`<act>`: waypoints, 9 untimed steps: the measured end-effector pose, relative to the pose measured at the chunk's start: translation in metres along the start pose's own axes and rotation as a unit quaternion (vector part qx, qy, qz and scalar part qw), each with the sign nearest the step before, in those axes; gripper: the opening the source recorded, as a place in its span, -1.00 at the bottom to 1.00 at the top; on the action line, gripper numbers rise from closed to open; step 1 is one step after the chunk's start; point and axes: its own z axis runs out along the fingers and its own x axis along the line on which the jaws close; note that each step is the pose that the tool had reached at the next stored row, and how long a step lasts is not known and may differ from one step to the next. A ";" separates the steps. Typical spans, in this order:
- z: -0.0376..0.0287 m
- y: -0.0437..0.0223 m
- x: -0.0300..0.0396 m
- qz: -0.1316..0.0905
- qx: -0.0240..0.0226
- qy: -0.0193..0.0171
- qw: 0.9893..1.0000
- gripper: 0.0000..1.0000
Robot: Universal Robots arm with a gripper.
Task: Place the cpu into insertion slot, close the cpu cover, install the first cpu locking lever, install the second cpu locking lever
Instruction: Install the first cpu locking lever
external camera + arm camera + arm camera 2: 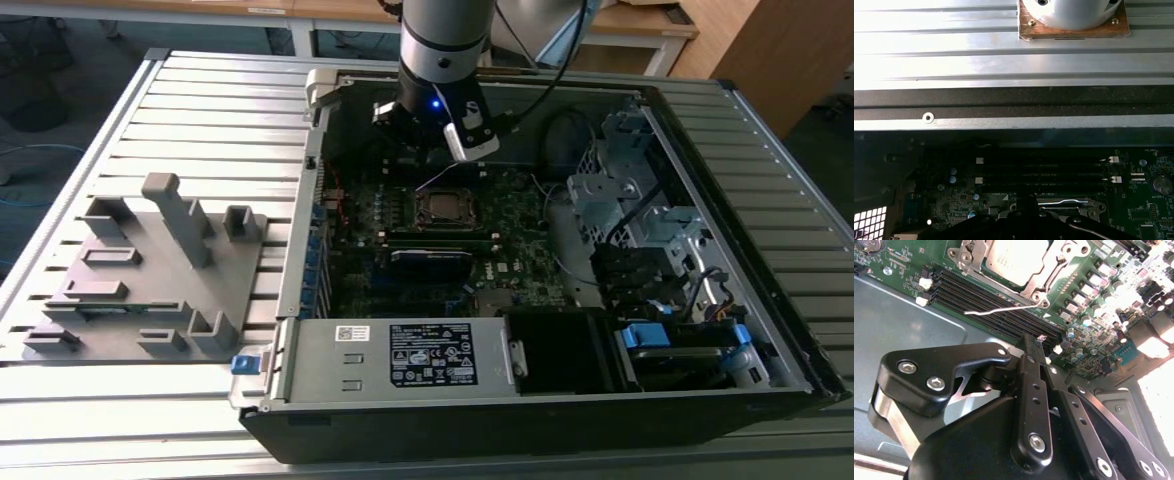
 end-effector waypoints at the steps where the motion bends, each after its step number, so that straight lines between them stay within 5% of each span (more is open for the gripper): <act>1: 0.0000 0.0000 0.0000 0.000 0.000 0.000 1.000 -0.80; 9: 0.0041 -0.0011 -0.0002 0.000 0.011 -0.001 1.000 -0.80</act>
